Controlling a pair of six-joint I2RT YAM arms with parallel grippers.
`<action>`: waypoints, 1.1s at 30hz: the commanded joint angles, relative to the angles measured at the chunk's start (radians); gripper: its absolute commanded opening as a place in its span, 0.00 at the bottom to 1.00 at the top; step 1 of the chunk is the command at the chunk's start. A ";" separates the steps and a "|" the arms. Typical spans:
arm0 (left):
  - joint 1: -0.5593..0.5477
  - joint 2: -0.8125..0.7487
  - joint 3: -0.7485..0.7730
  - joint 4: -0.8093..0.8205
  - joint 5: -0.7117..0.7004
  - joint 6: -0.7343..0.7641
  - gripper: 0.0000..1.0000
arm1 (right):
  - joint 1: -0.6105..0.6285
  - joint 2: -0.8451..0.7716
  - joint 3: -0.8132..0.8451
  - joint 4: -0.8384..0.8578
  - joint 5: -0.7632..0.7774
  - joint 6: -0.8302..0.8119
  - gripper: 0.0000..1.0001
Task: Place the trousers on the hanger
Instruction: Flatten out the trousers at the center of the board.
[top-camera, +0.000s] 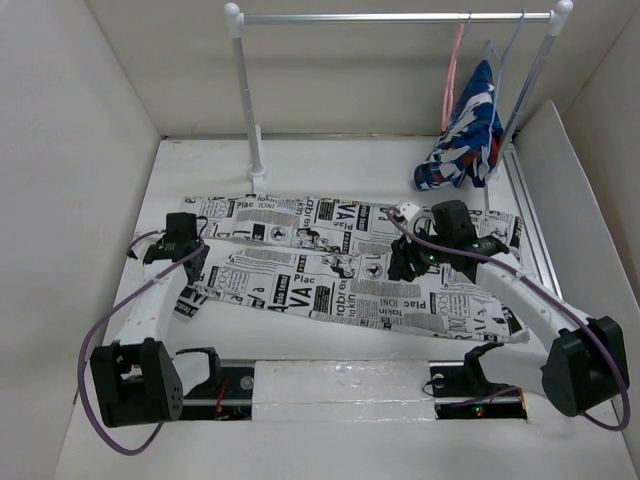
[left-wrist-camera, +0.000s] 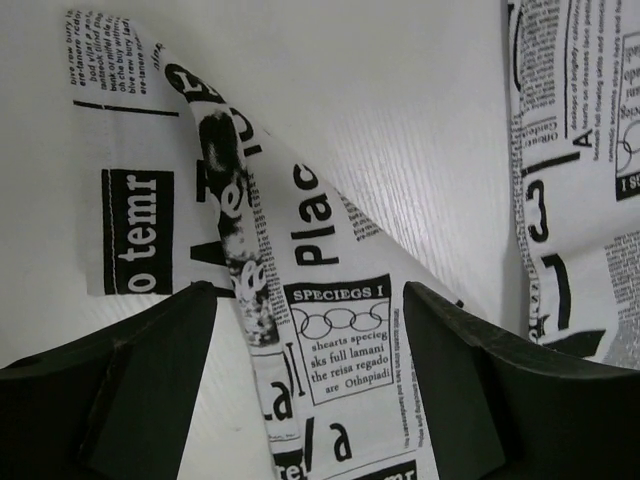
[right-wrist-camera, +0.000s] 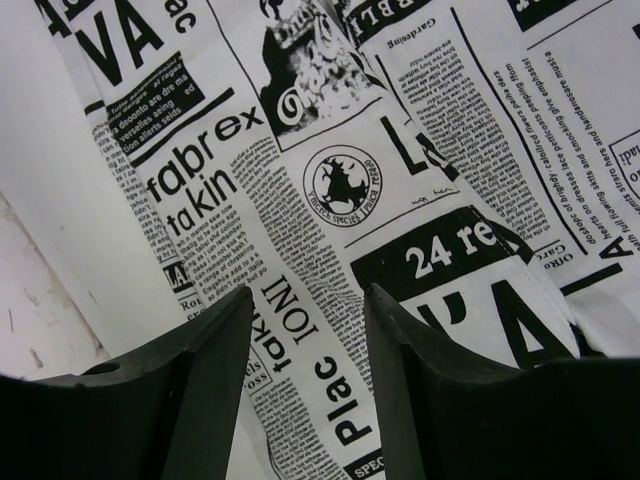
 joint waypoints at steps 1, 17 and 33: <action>0.045 0.043 -0.021 0.014 -0.025 -0.066 0.71 | 0.012 -0.015 -0.005 0.054 -0.028 0.003 0.54; 0.217 0.160 -0.001 0.264 0.161 0.167 0.00 | 0.032 0.012 0.016 0.046 -0.045 -0.011 0.54; 0.128 -0.115 0.149 0.155 0.256 0.197 0.00 | 0.032 0.087 0.050 0.072 -0.052 -0.026 0.54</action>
